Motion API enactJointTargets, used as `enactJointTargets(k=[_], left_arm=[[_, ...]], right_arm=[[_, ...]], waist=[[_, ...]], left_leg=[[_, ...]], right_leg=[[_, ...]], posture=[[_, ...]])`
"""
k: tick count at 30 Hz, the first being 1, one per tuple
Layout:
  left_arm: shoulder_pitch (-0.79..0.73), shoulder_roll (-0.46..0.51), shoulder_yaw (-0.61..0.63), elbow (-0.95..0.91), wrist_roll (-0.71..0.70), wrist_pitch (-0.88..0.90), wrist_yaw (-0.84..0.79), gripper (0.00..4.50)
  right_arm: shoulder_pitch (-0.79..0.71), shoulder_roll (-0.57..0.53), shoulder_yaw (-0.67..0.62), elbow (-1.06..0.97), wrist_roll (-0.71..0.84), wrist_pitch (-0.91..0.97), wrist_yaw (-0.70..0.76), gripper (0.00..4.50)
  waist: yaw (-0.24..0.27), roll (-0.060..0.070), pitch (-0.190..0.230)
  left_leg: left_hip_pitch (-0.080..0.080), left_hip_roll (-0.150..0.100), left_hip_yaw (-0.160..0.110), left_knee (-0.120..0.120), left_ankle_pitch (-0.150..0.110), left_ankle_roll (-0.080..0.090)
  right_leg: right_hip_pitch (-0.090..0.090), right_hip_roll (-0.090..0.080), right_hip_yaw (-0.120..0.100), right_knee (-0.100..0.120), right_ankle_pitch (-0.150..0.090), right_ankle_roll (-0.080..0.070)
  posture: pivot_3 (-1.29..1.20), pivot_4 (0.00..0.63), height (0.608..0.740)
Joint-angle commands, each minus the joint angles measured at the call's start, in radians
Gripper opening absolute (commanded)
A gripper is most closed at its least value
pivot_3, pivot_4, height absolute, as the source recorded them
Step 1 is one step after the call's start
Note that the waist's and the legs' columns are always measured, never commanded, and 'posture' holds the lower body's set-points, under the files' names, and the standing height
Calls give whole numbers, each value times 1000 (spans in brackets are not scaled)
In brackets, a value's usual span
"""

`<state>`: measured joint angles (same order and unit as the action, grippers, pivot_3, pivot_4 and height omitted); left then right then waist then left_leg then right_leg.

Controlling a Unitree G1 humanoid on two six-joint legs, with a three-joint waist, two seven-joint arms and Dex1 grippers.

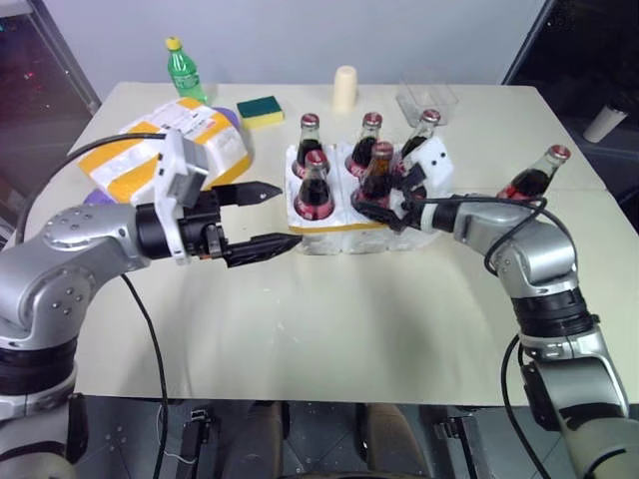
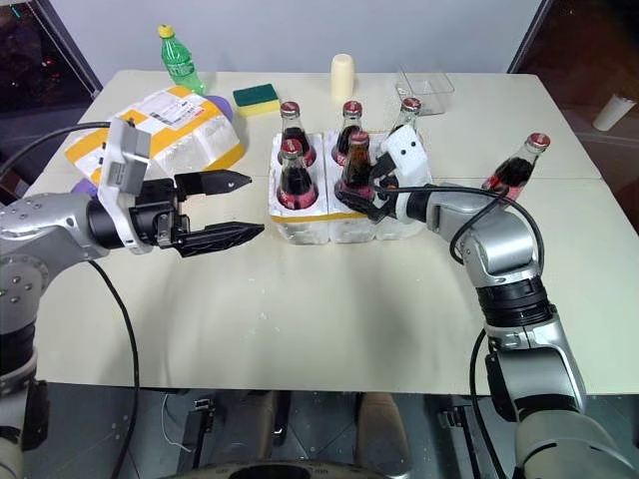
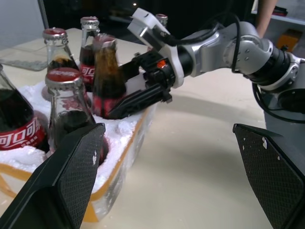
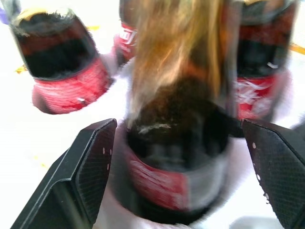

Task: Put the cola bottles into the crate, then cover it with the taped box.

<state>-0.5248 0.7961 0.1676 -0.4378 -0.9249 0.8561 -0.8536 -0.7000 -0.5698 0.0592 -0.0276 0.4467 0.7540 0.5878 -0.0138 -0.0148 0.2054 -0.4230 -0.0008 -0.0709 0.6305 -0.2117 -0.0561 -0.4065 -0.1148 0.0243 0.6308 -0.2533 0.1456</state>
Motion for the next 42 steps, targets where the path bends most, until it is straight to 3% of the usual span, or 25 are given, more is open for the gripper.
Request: enactJointTargets(k=[1,8,12,19,23,42], left_arm=[[-32,-4,-14,6,8,-26,-22,4500],[-34,-8,-33,20,15,-35,-45,4500],[-54,-21,-51,45,32,-46,-62,4500],[-88,-52,-79,62,51,-60,-79,4500],[-98,-60,-82,63,56,-56,-77,4500],[-90,-60,-70,42,63,-58,-54,4500]], right_arm=[[50,-62,-212,-188,110,114,-33,4386],[261,-211,-622,-469,275,406,-116,4386],[472,-265,-728,-541,196,403,-142,4386],[546,-174,-681,-433,52,194,-239,4386],[486,-125,-636,-331,32,58,-226,4386],[196,-125,-434,287,-106,-255,-153,4386]], waist=[[4,0,0],[4,0,0],[-2,0,0],[-2,0,0],[-4,1,0],[-4,1,0]], left_leg=[[-1,0,-1,0,0,0],[-3,0,-2,-1,0,0],[-1,0,-2,0,0,0],[0,0,1,2,0,0],[0,0,0,1,0,0],[0,0,0,0,0,0]], right_leg=[[0,0,-1,0,0,0],[-1,0,-2,0,0,0],[0,0,-2,0,-2,-3],[1,0,1,-1,-2,-4],[1,0,1,-1,-2,-3],[1,0,0,-1,0,0]], posture=[[0,150,739],[0,150,739],[0,150,739],[0,150,739],[0,150,739],[0,150,739]])
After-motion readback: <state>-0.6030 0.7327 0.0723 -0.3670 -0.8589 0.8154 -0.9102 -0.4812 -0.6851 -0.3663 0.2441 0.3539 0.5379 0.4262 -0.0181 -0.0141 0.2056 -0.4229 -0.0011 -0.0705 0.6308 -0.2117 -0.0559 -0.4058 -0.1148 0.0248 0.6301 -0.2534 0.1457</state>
